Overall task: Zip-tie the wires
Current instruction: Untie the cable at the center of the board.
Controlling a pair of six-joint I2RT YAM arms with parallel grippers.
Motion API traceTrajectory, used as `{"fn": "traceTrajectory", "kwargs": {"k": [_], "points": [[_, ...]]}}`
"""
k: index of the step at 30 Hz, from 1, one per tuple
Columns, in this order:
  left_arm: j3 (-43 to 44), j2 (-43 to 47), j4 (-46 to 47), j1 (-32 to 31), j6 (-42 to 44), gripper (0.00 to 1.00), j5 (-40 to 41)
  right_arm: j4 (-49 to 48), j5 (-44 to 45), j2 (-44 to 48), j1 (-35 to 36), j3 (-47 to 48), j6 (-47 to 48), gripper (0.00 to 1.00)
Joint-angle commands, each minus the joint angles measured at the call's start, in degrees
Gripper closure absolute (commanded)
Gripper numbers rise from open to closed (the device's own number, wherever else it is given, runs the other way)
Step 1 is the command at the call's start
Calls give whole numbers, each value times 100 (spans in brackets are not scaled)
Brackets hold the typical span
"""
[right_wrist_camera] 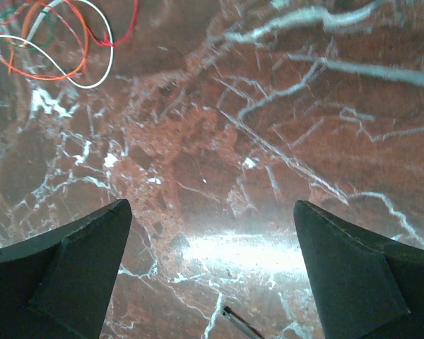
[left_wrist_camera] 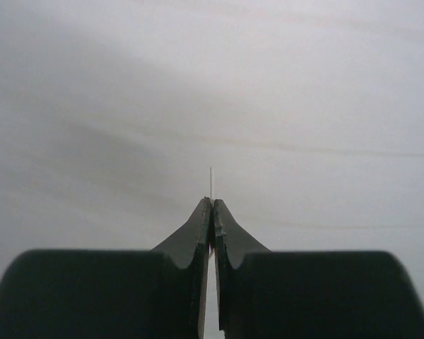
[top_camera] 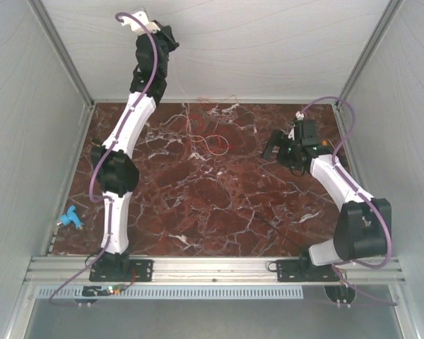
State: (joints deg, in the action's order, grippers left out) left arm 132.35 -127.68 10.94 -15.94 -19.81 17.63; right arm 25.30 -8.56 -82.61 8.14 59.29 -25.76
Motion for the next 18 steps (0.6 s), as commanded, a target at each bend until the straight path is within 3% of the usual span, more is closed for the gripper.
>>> {"fn": "traceTrajectory", "kwargs": {"k": [1, 6, 18], "points": [[493, 275, 1434, -197, 368, 100, -479, -801, 83, 460, 103, 73, 258, 2], [1097, 171, 2516, -336, 673, 100, -986, -1589, 109, 888, 245, -177, 566, 2], [1530, 388, 4277, -342, -817, 100, -1471, -4058, -568, 1304, 913, -441, 1452, 3]]}}
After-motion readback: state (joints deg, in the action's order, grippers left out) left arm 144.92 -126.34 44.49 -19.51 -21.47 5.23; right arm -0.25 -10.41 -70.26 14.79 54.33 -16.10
